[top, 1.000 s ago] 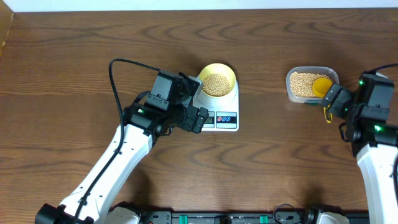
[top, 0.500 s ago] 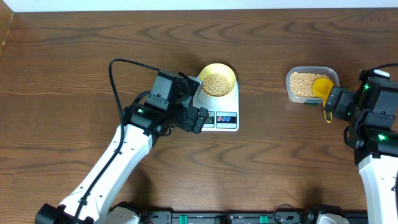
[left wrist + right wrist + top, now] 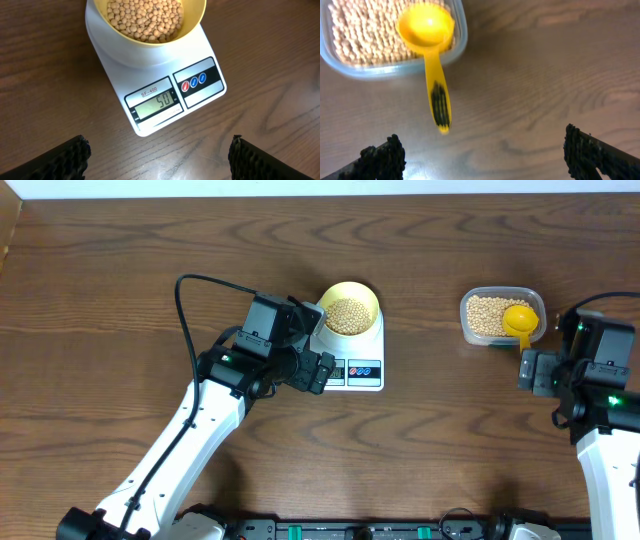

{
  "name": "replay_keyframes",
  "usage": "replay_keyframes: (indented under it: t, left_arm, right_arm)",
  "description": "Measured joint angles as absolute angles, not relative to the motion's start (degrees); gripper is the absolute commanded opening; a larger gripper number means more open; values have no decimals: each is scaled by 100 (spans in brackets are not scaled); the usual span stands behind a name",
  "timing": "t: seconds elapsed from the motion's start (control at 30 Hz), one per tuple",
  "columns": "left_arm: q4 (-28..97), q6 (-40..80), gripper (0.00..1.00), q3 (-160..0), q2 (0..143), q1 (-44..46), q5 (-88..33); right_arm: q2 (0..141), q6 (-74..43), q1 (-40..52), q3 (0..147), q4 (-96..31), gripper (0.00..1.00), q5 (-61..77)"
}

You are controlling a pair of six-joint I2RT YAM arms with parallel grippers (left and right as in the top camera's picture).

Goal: Scoop item into bowl and weigh 50g on scale
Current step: 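Lower the scoop into the tub and open the right gripper, then lift the open right gripper away from the scoop handle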

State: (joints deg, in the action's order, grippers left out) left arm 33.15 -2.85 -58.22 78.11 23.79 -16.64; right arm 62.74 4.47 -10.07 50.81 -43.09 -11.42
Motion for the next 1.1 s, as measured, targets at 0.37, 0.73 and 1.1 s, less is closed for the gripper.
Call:
replay_keyframes:
  t: [0.37, 0.73, 1.1]
  left_arm:
    - [3315, -285, 90, -5822, 7811, 2379, -1662]
    - [3315, -285, 90, -5822, 7811, 2379, -1664]
    - [3315, -285, 90, -5822, 7811, 2379, -1664]
  right_arm:
    - [6274, 467, -1007, 5081, -5159, 99, -1044]
    - [6274, 469, -1007, 5081, -5159, 99, -875]
    - [6274, 469, -1007, 5081, -5162, 99, -720]
